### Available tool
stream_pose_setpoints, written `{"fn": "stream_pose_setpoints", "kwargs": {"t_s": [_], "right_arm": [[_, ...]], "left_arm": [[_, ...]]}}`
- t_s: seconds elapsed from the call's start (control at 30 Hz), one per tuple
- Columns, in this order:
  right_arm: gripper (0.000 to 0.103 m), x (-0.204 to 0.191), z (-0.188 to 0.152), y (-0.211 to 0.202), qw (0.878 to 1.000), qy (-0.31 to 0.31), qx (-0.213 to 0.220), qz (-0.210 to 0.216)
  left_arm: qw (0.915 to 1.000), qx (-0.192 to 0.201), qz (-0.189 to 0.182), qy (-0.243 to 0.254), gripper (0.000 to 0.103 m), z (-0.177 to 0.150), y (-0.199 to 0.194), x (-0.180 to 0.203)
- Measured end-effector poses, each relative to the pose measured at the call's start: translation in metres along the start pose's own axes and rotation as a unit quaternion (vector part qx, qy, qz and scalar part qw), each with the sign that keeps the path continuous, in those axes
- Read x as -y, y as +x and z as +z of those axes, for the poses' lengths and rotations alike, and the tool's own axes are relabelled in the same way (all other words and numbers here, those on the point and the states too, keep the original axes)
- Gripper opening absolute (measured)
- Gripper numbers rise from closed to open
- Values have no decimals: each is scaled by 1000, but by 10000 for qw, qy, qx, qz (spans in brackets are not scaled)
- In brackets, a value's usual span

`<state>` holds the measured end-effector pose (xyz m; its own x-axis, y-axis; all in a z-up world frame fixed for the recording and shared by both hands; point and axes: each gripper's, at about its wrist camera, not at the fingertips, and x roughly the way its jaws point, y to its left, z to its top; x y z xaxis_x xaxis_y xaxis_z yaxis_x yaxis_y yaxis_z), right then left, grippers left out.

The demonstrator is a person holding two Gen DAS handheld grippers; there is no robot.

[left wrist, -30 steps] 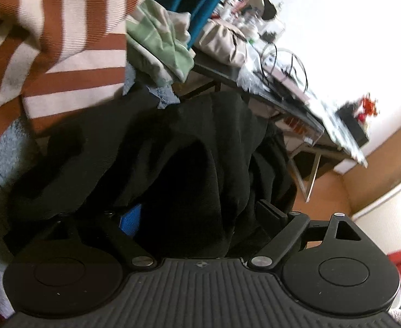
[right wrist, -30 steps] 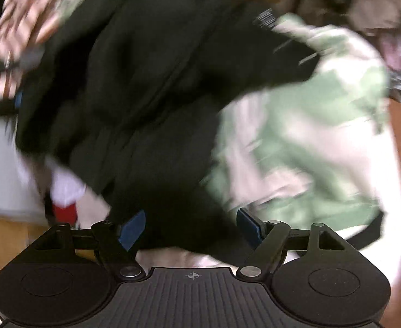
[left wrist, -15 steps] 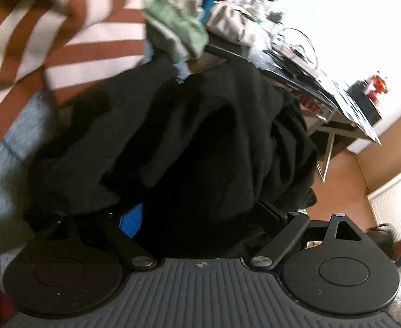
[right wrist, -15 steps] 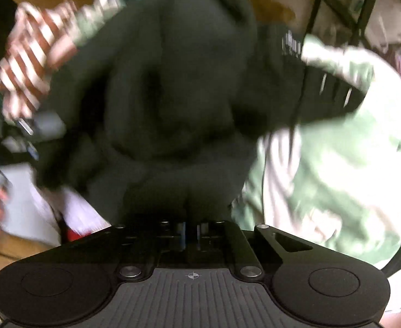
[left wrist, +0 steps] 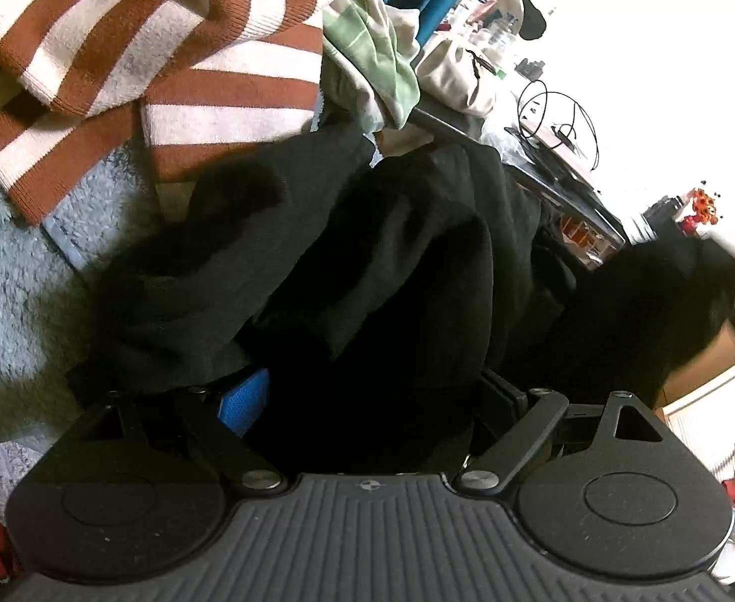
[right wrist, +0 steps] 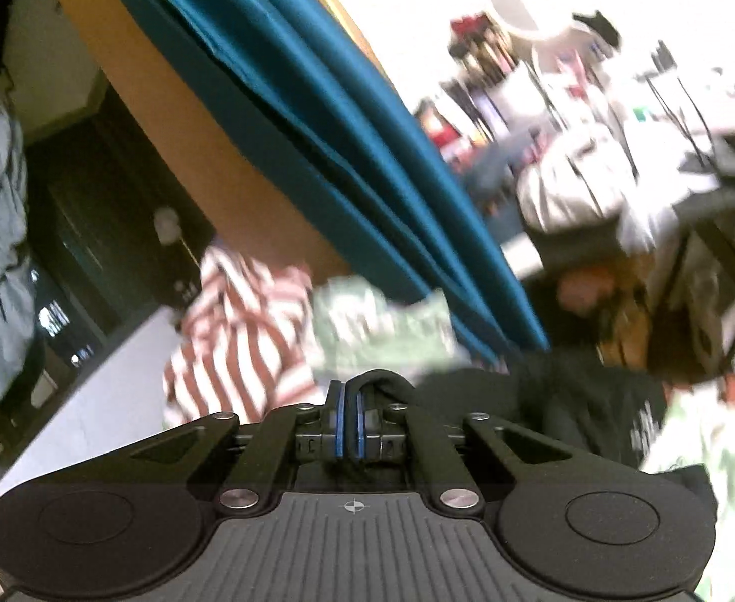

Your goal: Fold clothes

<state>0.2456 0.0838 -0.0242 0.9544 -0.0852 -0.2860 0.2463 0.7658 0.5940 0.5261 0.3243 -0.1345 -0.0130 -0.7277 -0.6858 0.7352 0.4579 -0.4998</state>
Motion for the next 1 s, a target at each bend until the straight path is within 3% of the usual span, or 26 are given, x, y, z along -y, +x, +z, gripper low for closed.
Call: {"fn": "stream_pose_setpoints", "kwargs": {"t_s": [0.13,0.37,0.53,0.6,0.7,0.77,0.8,0.83,0.9,1.0], "right_arm": [[4,-5,46,29,9987,-281,406,137],[4,11,72,100,9926,-1072,371,-440],[4,84,31,172,9830,-886,-902,-1334],[5,106,13,186,9774,-769,-1209,-1555],[9,118,0,187,9749,-735,-1276,-1671],[28,122,1,183,9728,-631,-1237,-1856],[55,123,3,180,9703,-556,-1216,-2015],[62,123,1,170,9718,-477,-1241,-1947],[63,122,-2,151,9745,-320,-1290,-1810],[79,122,-6,121,9776,-85,-1363,-1603]], "left_arm": [[9999,122,31,25,88,0,-4,7],[9994,204,214,-194,89,-11,-3,8],[9984,200,371,-370,89,-16,2,12],[9980,209,427,-427,89,-17,4,15],[9971,223,512,-511,89,-18,7,18],[9965,232,568,-567,89,-19,9,20],[9962,236,596,-596,89,-19,9,21],[9958,241,625,-624,89,-20,10,22],[9950,250,681,-680,89,-21,12,25],[9950,272,698,-665,89,-18,13,28]]}}
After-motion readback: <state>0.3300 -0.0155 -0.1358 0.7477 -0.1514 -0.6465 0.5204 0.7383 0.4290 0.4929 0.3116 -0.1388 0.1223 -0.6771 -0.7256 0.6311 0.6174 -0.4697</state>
